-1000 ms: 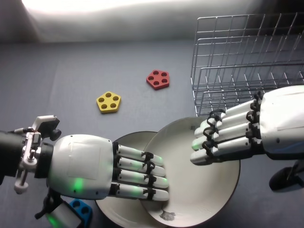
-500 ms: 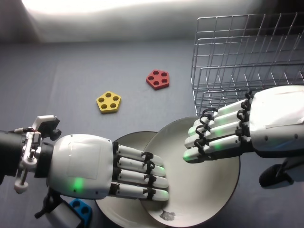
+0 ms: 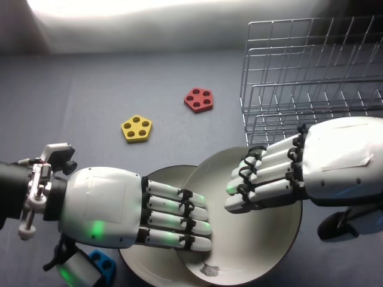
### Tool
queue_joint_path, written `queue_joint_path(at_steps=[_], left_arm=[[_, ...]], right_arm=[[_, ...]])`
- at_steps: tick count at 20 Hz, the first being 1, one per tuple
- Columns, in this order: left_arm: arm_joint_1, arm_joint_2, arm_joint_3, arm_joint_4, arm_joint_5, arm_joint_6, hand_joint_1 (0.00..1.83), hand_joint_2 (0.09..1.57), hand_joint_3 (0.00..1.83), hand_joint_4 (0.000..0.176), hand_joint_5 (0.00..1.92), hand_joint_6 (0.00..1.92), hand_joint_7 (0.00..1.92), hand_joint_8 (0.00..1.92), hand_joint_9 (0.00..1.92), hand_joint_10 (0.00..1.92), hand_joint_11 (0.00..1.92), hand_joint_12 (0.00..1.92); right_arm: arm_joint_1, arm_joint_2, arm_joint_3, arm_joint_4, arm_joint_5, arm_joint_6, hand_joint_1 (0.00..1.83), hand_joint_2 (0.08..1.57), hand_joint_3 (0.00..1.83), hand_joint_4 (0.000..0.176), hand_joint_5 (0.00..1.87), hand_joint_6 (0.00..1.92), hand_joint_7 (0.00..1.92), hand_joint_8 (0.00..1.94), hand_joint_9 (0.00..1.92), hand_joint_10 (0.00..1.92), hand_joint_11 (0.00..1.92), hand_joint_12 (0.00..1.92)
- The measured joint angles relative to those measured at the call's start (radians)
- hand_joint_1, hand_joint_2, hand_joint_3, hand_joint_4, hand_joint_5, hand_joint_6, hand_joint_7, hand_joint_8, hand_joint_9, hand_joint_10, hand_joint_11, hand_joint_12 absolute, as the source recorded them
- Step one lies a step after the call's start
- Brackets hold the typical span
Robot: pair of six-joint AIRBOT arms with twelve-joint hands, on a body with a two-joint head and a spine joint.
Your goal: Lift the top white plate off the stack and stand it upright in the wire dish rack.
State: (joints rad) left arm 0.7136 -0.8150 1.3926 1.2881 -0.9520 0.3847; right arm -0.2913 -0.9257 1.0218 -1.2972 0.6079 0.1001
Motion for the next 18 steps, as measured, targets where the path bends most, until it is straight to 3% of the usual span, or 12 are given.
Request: queue_joint_path(at_steps=[8, 10, 12, 18], left_arm=[[0.001, -0.004, 0.008, -0.002, -0.003, 0.0, 0.03, 1.0, 0.0, 0.0, 0.09, 0.01, 0.11, 0.01, 0.1, 0.01, 0.11, 0.02], [0.001, -0.004, 0.008, -0.002, -0.003, 0.0, 0.01, 1.0, 0.0, 0.0, 0.08, 0.01, 0.1, 0.01, 0.09, 0.0, 0.09, 0.01], [0.001, -0.004, 0.008, -0.002, -0.003, 0.0, 0.02, 1.01, 0.0, 0.0, 0.07, 0.0, 0.09, 0.0, 0.08, 0.0, 0.09, 0.01], [0.001, -0.005, 0.01, -0.003, -0.003, 0.0, 0.03, 1.0, 0.0, 0.0, 0.06, 0.0, 0.08, 0.0, 0.07, 0.0, 0.08, 0.01]], right_arm=[[-0.007, -0.045, 0.003, 0.041, -0.028, -0.032, 1.28, 1.02, 0.0, 0.0, 0.2, 0.0, 0.18, 0.0, 0.19, 0.0, 0.25, 0.02], [-0.018, -0.06, 0.003, 0.107, -0.04, -0.138, 1.28, 1.02, 0.0, 0.0, 0.21, 0.0, 0.19, 0.0, 0.21, 0.01, 0.26, 0.02], [-0.024, -0.076, 0.0, 0.143, -0.056, -0.179, 1.29, 1.02, 0.0, 0.0, 0.22, 0.01, 0.19, 0.0, 0.22, 0.01, 0.27, 0.02], [-0.037, -0.086, 0.001, 0.153, -0.068, -0.18, 1.29, 1.04, 0.01, 0.0, 0.24, 0.01, 0.21, 0.01, 0.24, 0.01, 0.29, 0.03]])
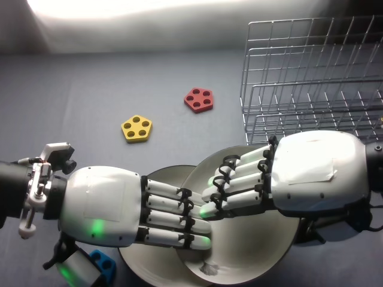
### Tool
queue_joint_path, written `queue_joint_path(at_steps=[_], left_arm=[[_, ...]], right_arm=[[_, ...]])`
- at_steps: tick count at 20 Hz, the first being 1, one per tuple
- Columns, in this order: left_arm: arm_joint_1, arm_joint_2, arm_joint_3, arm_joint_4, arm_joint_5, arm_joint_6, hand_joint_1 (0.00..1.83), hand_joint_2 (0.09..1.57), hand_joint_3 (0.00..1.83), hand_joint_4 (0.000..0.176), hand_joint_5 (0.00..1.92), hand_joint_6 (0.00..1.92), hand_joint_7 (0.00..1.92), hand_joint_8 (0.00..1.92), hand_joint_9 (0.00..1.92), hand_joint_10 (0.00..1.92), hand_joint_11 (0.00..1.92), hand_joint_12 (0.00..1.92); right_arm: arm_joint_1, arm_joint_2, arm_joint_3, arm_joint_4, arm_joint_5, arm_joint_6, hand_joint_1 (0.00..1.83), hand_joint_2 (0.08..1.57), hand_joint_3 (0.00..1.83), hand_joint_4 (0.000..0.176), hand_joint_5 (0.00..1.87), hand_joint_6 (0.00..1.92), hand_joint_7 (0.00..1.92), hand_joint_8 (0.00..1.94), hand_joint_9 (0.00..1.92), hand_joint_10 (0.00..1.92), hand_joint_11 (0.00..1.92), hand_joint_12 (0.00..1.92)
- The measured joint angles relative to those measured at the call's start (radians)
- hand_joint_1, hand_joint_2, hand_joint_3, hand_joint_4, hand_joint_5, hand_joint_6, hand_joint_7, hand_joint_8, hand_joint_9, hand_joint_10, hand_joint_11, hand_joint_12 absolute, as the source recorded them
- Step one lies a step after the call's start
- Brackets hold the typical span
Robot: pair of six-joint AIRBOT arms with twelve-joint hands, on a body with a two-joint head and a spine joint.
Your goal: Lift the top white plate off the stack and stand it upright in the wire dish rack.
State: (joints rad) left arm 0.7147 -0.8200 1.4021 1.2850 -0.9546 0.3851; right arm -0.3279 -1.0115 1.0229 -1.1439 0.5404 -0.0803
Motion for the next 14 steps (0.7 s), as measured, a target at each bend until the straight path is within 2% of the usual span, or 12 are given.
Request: queue_joint_path(at_steps=[6, 11, 13, 14], left_arm=[[0.001, 0.0, 0.0, -0.002, 0.0, 0.0, 0.02, 1.01, 0.0, 0.0, 0.05, 0.0, 0.08, 0.0, 0.08, 0.0, 0.08, 0.01], [0.001, 0.0, 0.002, -0.003, 0.0, 0.0, 0.02, 1.0, 0.0, 0.0, 0.08, 0.01, 0.11, 0.01, 0.11, 0.01, 0.12, 0.02], [0.001, 0.0, 0.002, -0.003, 0.0, 0.0, 0.03, 1.0, 0.0, 0.0, 0.08, 0.0, 0.11, 0.01, 0.11, 0.01, 0.12, 0.02], [0.001, 0.0, 0.002, -0.004, 0.0, 0.0, 0.03, 1.0, 0.0, 0.0, 0.08, 0.0, 0.11, 0.01, 0.11, 0.01, 0.12, 0.02]], right_arm=[[-0.022, -0.001, 0.014, 0.011, 0.005, -0.001, 1.33, 1.06, 0.0, 0.0, 0.4, 0.01, 0.36, 0.01, 0.38, 0.01, 0.42, 0.08], [-0.032, -0.001, 0.019, 0.016, 0.016, -0.005, 1.37, 1.07, 0.0, 0.0, 0.59, 0.0, 0.59, 0.01, 0.62, 0.01, 0.62, 0.14], [-0.032, -0.001, 0.019, 0.017, 0.021, -0.005, 1.39, 1.07, 0.0, 0.0, 0.78, 0.01, 0.78, 0.01, 0.78, 0.01, 0.8, 0.15], [-0.032, -0.001, 0.019, 0.019, 0.026, -0.005, 1.39, 1.07, 0.0, 0.0, 0.78, 0.01, 0.78, 0.01, 0.78, 0.01, 0.8, 0.15]])
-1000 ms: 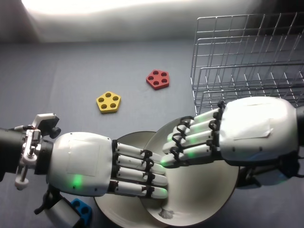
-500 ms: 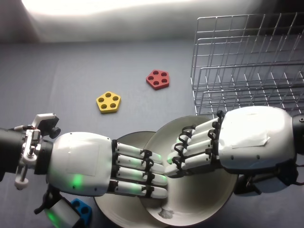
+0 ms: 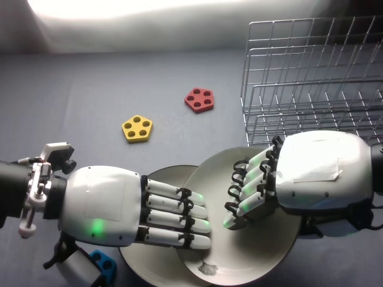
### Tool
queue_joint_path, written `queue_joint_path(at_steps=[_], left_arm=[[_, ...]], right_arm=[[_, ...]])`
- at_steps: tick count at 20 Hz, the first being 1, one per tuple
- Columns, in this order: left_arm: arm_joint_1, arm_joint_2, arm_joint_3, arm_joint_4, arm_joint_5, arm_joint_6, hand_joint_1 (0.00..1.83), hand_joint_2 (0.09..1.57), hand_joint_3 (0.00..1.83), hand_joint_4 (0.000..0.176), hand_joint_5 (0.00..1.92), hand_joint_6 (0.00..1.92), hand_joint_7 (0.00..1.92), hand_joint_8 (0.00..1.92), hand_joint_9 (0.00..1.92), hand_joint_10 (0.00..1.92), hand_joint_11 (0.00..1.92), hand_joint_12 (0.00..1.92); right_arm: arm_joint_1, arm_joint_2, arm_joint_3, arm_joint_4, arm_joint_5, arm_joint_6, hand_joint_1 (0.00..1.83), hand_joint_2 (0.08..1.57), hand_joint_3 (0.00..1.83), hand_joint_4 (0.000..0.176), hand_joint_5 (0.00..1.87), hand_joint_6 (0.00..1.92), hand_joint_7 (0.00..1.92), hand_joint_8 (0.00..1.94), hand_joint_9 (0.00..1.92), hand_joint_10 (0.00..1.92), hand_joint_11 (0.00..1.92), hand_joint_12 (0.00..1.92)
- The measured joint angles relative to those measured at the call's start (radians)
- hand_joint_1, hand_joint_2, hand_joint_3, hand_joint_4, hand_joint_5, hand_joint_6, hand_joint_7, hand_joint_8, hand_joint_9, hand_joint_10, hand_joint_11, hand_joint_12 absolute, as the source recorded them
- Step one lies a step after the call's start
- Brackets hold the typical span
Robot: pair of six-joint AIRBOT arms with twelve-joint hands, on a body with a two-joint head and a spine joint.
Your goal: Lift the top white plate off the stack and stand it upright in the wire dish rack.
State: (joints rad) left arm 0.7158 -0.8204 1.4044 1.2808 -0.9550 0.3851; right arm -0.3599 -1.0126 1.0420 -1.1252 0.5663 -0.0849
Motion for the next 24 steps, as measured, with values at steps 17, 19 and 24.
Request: queue_joint_path(at_steps=[17, 19, 24], left_arm=[[-0.043, 0.061, 0.014, -0.052, 0.024, -0.027, 0.0, 1.01, 0.0, 0.0, 0.06, 0.0, 0.08, 0.0, 0.08, 0.0, 0.1, 0.01], [-0.065, 0.076, 0.019, -0.06, 0.021, -0.043, 0.0, 1.01, 0.0, 0.0, 0.08, 0.01, 0.1, 0.01, 0.09, 0.01, 0.11, 0.02], [-0.09, 0.108, 0.038, -0.068, -0.014, -0.094, 0.01, 1.01, 0.0, 0.0, 0.07, 0.01, 0.09, 0.01, 0.08, 0.01, 0.09, 0.01]], right_arm=[[0.033, 0.024, -0.106, 0.045, 0.04, 0.027, 1.5, 1.01, 0.0, 0.0, 1.12, 0.71, 1.2, 0.33, 1.25, 0.49, 1.05, 1.24], [0.034, 0.027, -0.11, 0.063, 0.036, 0.028, 1.48, 1.01, 0.0, 0.0, 1.11, 0.75, 1.21, 0.28, 1.22, 0.57, 1.07, 1.16], [0.057, 0.037, -0.119, 0.099, 0.028, 0.031, 1.4, 1.03, 0.0, 0.0, 1.12, 0.81, 1.15, 0.48, 1.17, 0.78, 1.21, 0.43]])
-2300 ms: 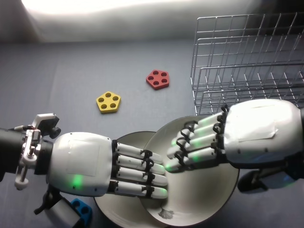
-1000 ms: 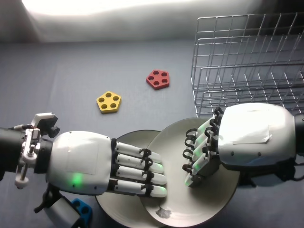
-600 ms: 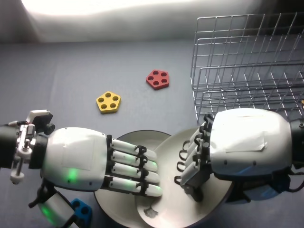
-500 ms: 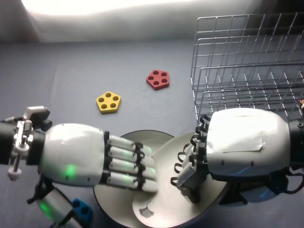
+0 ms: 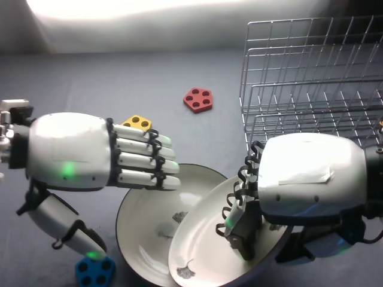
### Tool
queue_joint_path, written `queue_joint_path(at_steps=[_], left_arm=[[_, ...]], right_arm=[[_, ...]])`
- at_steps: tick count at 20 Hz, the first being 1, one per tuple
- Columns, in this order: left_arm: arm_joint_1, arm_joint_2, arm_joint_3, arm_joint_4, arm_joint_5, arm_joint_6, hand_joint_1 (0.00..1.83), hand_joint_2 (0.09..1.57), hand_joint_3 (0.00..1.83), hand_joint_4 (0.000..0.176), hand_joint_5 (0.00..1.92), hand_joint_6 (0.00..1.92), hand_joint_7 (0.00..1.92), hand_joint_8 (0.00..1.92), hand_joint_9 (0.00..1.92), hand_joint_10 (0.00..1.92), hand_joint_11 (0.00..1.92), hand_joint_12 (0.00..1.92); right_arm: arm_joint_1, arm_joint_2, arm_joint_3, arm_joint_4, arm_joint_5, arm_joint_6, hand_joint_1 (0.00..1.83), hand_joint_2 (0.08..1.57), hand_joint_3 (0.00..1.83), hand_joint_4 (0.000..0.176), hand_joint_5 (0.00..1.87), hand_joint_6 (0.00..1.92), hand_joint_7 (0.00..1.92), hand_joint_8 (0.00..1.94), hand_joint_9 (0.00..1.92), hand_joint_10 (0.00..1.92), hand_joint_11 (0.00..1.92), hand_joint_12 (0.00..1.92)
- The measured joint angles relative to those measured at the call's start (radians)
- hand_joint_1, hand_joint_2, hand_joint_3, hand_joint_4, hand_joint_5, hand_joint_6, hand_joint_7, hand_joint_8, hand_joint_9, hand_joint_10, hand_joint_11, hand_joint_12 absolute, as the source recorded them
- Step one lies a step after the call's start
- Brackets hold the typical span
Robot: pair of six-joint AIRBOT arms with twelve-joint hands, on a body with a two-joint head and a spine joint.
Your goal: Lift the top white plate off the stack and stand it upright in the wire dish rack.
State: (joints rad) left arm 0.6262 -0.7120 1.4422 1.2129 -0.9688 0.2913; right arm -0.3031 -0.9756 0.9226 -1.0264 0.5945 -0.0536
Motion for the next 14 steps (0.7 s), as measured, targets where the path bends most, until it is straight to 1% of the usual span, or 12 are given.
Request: queue_joint_path(at_steps=[1, 2, 3, 4, 5, 6, 7, 10, 11, 12, 14], left_arm=[[0.0, 0.006, 0.006, -0.003, -0.006, -0.003, 0.0, 1.01, 0.0, 0.0, 0.06, 0.01, 0.08, 0.01, 0.07, 0.0, 0.08, 0.0], [0.0, 0.015, 0.01, -0.014, -0.011, -0.006, 0.0, 1.01, 0.0, 0.0, 0.06, 0.0, 0.07, 0.0, 0.07, 0.0, 0.09, 0.0], [0.0, 0.023, 0.015, -0.027, -0.019, -0.01, 0.01, 1.01, 0.0, 0.0, 0.07, 0.01, 0.09, 0.01, 0.09, 0.01, 0.1, 0.01], [0.0, 0.028, 0.021, -0.034, -0.021, -0.014, 0.01, 1.01, 0.0, 0.0, 0.07, 0.01, 0.09, 0.01, 0.08, 0.01, 0.1, 0.01], [0.0, 0.031, 0.025, -0.035, -0.024, -0.02, 0.0, 1.01, 0.0, 0.0, 0.07, 0.0, 0.08, 0.0, 0.08, 0.0, 0.1, 0.01], [0.0, 0.033, 0.034, -0.031, -0.032, -0.028, 0.0, 1.01, 0.0, 0.0, 0.06, 0.0, 0.08, 0.0, 0.07, 0.0, 0.1, 0.01], [0.0, 0.038, 0.044, -0.026, -0.042, -0.029, 0.0, 1.01, 0.0, 0.0, 0.07, 0.01, 0.09, 0.01, 0.08, 0.0, 0.1, 0.01], [0.0, 0.049, 0.089, -0.023, -0.071, -0.039, 0.02, 1.01, 0.0, 0.0, 0.07, 0.0, 0.08, 0.0, 0.07, 0.0, 0.1, 0.01], [0.0, 0.054, 0.109, -0.013, -0.081, -0.047, 0.01, 1.01, 0.0, 0.0, 0.06, 0.0, 0.07, 0.0, 0.06, 0.0, 0.08, 0.0], [0.003, 0.056, 0.13, -0.006, -0.093, -0.048, 0.0, 1.01, 0.0, 0.0, 0.05, 0.0, 0.06, 0.0, 0.06, 0.0, 0.08, 0.0], [0.014, 0.056, 0.165, 0.003, -0.108, -0.051, 0.0, 1.01, 0.0, 0.0, 0.06, 0.0, 0.08, 0.0, 0.07, 0.0, 0.09, 0.0]], right_arm=[[0.002, 0.002, 0.0, 0.003, -0.001, 0.0, 1.4, 1.03, 0.0, 0.0, 1.11, 0.83, 1.14, 0.51, 1.15, 0.81, 1.23, 0.38], [0.006, 0.002, -0.001, 0.01, -0.003, 0.0, 1.39, 1.04, 0.0, 0.0, 1.09, 0.86, 1.1, 0.58, 1.14, 0.83, 1.24, 0.35], [0.011, 0.003, -0.004, 0.011, -0.008, 0.0, 1.48, 1.03, 0.0, 0.0, 1.09, 0.78, 1.15, 0.46, 1.17, 0.64, 1.06, 1.1], [0.013, 0.005, -0.009, 0.013, -0.012, 0.0, 1.5, 1.02, 0.0, 0.0, 1.11, 0.74, 1.18, 0.4, 1.2, 0.57, 1.03, 1.24], [0.013, 0.006, -0.012, 0.018, -0.015, 0.001, 1.5, 1.02, 0.0, 0.0, 1.1, 0.73, 1.18, 0.4, 1.21, 0.54, 1.03, 1.27], [0.013, 0.006, -0.013, 0.018, -0.017, 0.001, 1.5, 1.02, 0.0, 0.0, 1.11, 0.74, 1.18, 0.38, 1.2, 0.56, 1.03, 1.27], [0.019, 0.008, -0.016, 0.026, -0.023, 0.001, 1.5, 1.03, 0.0, 0.0, 1.09, 0.78, 1.15, 0.42, 1.18, 0.6, 1.01, 1.29], [0.031, 0.01, -0.022, 0.06, -0.039, 0.003, 1.5, 1.02, 0.0, 0.0, 1.1, 0.74, 1.2, 0.33, 1.21, 0.57, 1.01, 1.3], [0.039, 0.01, -0.024, 0.071, -0.046, 0.004, 1.5, 1.03, 0.0, 0.0, 1.09, 0.79, 1.19, 0.34, 1.17, 0.62, 1.01, 1.29], [0.051, 0.01, -0.024, 0.081, -0.054, 0.005, 1.5, 1.03, 0.0, 0.0, 1.08, 0.81, 1.18, 0.35, 1.17, 0.62, 1.01, 1.29], [0.064, 0.01, -0.025, 0.097, -0.058, 0.004, 1.5, 1.04, 0.0, 0.0, 1.06, 0.87, 1.13, 0.44, 1.13, 0.67, 0.99, 1.31]])
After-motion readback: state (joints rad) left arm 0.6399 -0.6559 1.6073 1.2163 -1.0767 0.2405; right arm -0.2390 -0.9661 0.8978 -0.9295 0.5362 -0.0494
